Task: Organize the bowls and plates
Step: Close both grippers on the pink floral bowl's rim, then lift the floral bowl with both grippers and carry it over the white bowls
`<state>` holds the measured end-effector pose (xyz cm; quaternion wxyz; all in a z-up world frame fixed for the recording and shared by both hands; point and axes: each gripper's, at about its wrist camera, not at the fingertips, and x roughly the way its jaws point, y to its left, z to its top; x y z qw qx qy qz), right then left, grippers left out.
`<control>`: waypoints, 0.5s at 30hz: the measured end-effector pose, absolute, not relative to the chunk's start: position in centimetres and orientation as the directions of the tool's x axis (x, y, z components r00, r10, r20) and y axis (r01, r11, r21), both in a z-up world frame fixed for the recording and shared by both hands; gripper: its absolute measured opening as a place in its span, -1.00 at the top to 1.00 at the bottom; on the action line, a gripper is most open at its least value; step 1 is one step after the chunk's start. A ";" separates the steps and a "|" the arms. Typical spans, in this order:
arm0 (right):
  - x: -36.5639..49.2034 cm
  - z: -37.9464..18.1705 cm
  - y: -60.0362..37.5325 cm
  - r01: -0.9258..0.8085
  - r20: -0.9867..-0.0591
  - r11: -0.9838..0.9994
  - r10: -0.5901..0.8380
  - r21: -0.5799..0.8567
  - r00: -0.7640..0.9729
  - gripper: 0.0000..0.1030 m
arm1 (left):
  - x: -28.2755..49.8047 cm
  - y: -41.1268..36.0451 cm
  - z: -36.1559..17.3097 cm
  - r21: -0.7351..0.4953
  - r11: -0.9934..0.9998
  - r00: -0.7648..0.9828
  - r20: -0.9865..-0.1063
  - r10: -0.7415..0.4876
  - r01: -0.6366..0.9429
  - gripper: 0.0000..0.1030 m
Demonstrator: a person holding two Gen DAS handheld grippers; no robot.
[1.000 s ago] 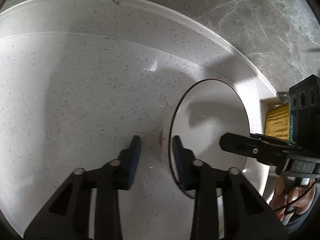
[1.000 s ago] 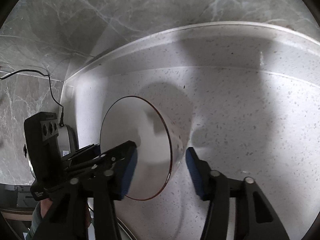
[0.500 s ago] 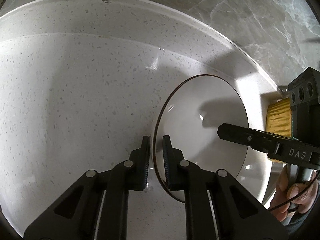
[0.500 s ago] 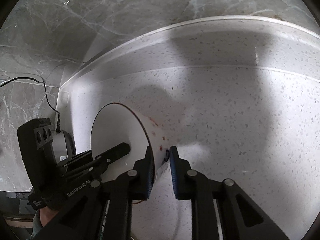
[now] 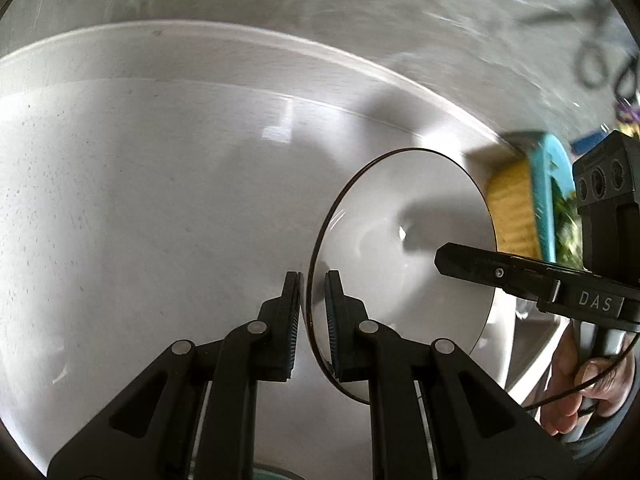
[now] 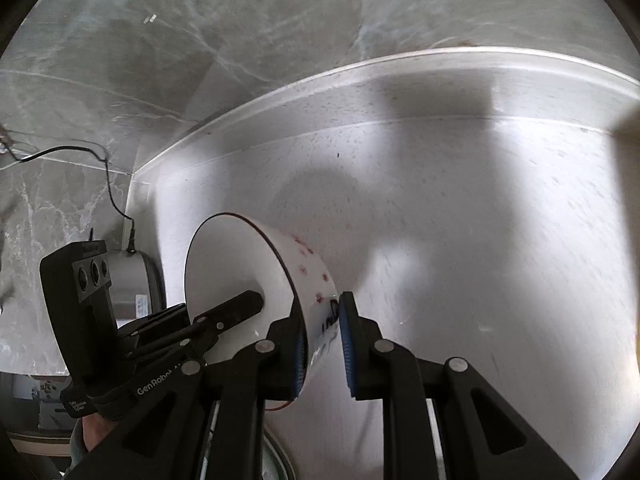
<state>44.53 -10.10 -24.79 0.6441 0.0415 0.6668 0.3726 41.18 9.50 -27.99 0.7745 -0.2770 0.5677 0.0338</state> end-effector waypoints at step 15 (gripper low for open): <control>35.5 -19.9 -24.2 -0.359 -0.827 0.756 0.555 0.547 -0.090 0.58 | 34.4 -6.4 -23.1 -0.409 0.897 0.345 -0.877 -0.335 -0.168 0.79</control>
